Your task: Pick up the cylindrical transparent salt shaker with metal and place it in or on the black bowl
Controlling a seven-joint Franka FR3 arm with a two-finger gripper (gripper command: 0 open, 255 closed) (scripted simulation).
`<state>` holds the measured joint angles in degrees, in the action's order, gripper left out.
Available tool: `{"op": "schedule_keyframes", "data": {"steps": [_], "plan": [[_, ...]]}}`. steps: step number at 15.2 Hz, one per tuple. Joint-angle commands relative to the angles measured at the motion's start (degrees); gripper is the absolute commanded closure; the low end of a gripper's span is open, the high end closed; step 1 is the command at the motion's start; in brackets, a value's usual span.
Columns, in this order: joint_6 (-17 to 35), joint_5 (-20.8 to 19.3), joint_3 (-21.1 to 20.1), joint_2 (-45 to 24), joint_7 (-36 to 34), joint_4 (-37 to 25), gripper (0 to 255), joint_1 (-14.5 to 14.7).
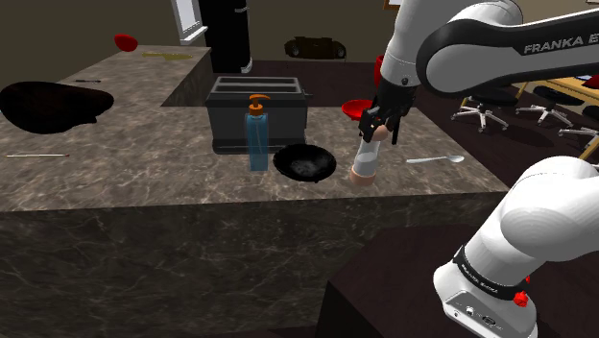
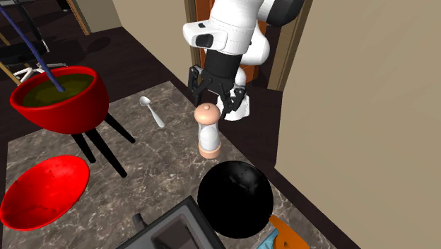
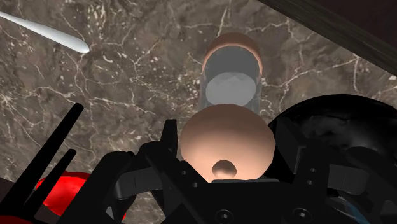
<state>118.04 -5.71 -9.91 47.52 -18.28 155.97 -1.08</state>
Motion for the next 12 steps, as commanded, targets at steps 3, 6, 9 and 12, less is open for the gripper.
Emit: {"op": "schedule_keyframes", "data": {"steps": [3, 6, 9, 12], "plan": [[0.0, 0.0, 0.0, 0.0, 0.0, 0.0, 255, 0.0], [-1.6, 0.0, 0.1, 0.3, 0.3, -1.3, 255, 0.0], [-4.0, 0.1, 0.3, 0.5, 0.7, -3.5, 255, 0.0], [-6.3, 0.1, 0.5, 0.6, 1.2, -5.7, 255, -0.1]]}}
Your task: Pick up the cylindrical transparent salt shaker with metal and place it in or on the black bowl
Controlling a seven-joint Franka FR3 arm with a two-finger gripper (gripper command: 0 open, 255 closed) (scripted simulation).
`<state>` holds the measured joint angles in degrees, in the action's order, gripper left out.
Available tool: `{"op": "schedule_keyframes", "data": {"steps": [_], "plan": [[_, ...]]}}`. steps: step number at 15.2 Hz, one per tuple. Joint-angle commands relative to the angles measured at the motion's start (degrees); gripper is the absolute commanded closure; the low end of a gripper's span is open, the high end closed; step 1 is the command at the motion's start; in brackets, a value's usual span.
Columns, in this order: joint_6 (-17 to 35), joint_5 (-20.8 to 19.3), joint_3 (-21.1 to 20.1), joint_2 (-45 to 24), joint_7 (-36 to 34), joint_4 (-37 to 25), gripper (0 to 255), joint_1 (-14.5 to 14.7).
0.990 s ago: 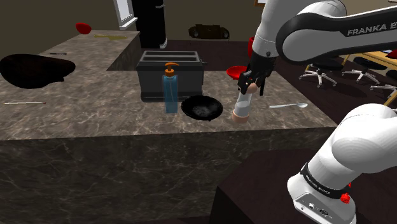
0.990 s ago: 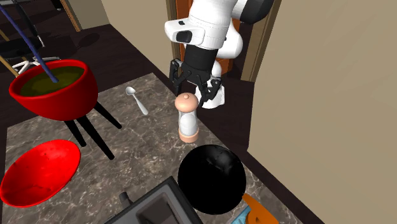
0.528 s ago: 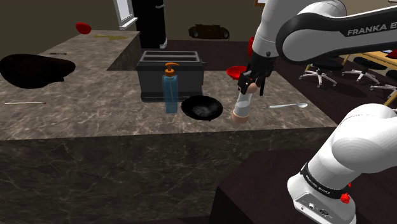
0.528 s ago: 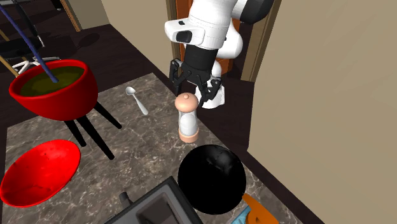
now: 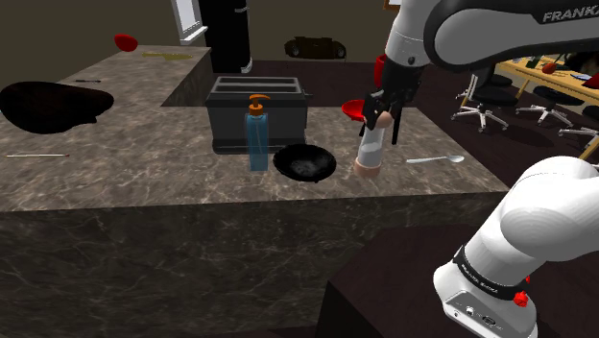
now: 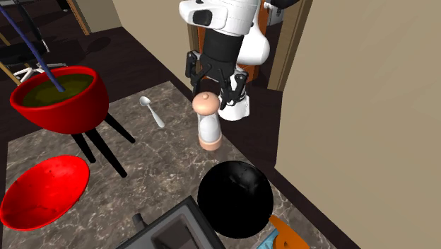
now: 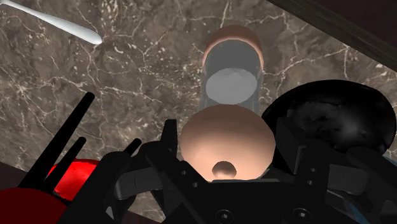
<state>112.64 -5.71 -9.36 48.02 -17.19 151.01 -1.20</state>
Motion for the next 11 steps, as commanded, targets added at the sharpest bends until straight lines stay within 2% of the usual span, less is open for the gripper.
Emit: {"op": "schedule_keyframes", "data": {"steps": [1, 11], "plan": [[-1.6, 0.1, 0.0, 0.1, 0.2, -1.5, 255, 0.0], [-8.9, 0.0, 0.5, -0.6, 1.5, -9.6, 255, -0.3]]}}
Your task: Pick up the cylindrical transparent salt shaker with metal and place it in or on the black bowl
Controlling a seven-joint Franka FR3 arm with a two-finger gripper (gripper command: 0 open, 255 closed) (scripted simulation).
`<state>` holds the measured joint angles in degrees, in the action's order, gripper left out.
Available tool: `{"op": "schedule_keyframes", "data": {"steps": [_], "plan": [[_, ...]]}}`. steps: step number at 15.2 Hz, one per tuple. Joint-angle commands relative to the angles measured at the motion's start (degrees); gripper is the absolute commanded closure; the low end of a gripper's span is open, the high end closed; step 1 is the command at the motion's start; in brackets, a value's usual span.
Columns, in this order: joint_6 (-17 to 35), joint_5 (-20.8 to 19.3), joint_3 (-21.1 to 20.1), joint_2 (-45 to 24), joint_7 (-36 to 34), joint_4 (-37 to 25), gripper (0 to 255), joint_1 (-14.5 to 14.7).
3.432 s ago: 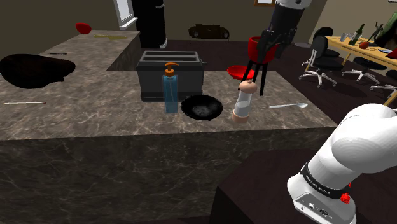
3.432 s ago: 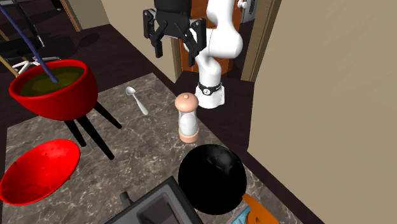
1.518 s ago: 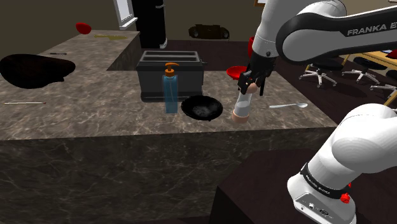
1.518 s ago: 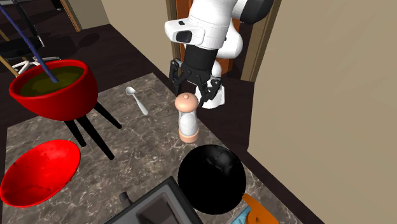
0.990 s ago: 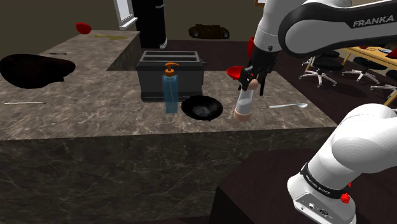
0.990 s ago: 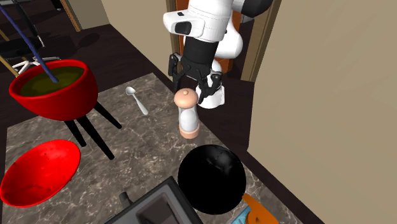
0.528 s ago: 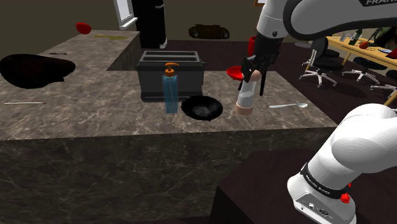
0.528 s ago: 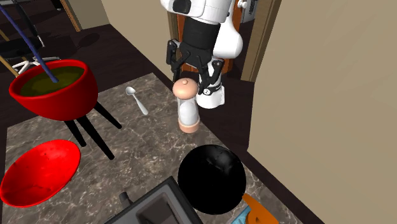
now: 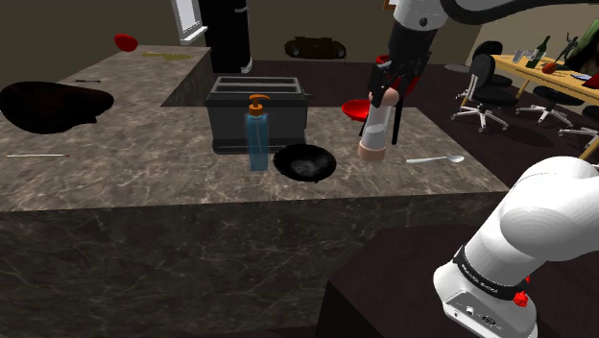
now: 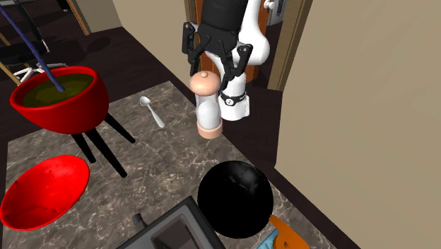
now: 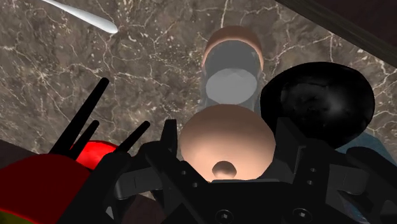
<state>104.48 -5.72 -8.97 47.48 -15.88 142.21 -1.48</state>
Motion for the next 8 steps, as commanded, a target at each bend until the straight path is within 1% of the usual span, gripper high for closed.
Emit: {"op": "schedule_keyframes", "data": {"steps": [1, 4, 8], "plan": [[-1.4, -0.1, 0.1, -0.2, 0.3, -1.6, 255, -0.1], [-3.5, -0.1, 0.2, -0.7, 0.6, -4.2, 255, -0.2], [-4.1, 0.6, -3.1, -8.8, -2.5, -12.6, 255, -0.5]]}}
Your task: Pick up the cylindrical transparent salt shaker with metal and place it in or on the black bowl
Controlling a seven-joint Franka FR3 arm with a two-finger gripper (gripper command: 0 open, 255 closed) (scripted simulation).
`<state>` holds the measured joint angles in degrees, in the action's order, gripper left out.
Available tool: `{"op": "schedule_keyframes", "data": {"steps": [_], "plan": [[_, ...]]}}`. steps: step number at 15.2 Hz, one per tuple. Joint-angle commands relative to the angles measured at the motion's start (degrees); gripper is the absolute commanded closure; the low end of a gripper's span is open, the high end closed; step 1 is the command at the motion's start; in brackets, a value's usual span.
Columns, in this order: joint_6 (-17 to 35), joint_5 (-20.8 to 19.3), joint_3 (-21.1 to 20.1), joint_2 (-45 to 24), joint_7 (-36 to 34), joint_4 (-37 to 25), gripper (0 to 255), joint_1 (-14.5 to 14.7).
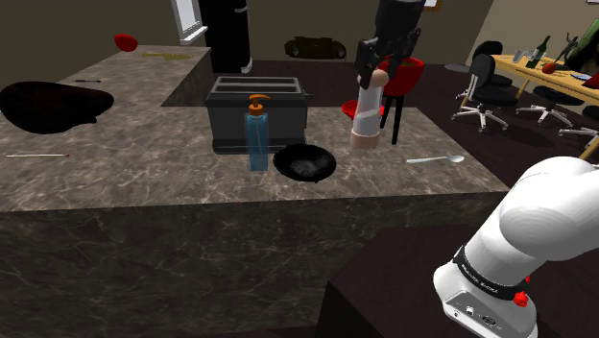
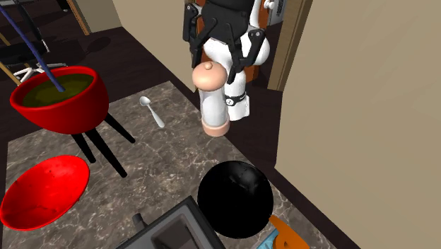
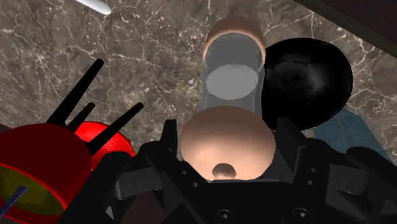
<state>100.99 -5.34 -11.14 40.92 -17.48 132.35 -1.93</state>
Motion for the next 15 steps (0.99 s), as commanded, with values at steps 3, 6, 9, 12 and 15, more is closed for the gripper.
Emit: {"op": "schedule_keyframes", "data": {"steps": [3, 6, 9, 12, 15], "plan": [[-1.7, 0.1, -3.5, -8.4, -3.3, -9.7, 255, -0.5], [-3.4, -0.5, -6.1, -14.7, -5.8, -17.2, 255, -1.0], [-5.6, -1.8, -8.8, -21.3, -8.4, -25.4, 255, -1.4], [-6.3, -2.8, -10.2, -24.8, -10.0, -29.1, 255, -1.5], [-3.9, -2.6, -10.1, -24.1, -10.2, -26.2, 255, -1.3]]}}
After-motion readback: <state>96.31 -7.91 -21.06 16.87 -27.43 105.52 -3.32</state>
